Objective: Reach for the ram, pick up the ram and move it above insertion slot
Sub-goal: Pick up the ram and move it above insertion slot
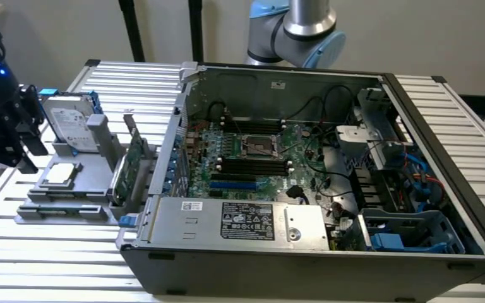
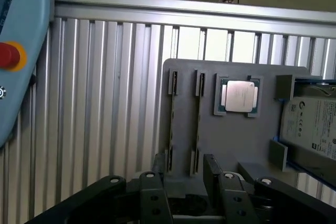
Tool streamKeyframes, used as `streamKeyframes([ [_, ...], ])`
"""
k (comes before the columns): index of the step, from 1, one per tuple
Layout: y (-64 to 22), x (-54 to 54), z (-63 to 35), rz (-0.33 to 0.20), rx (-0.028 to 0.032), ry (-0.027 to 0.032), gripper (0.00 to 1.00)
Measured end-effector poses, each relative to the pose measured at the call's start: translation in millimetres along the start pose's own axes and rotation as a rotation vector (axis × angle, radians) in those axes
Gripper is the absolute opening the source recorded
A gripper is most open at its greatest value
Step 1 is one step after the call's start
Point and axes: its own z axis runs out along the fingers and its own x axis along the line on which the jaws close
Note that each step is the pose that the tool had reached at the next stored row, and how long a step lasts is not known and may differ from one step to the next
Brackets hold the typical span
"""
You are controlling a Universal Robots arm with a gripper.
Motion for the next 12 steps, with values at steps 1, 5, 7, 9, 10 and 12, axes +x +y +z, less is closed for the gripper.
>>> streamKeyframes([
  [1,0.0,0.0,1.8,0.000,0.0000,0.0000,0.42],
  [5,0.2,0.0,9.2,0.000,0.0001,-0.0001,0.42],
  [7,0.5,0.0,12.8,0.000,0.0000,0.0000,0.42],
  [9,0.9,0.0,16.5,0.000,0.0001,-0.0001,0.42],
  [10,1.2,0.0,18.2,0.000,0.0001,-0.0001,0.42],
  [12,1.5,0.0,21.9,0.000,0.0001,-0.0001,0.42],
])
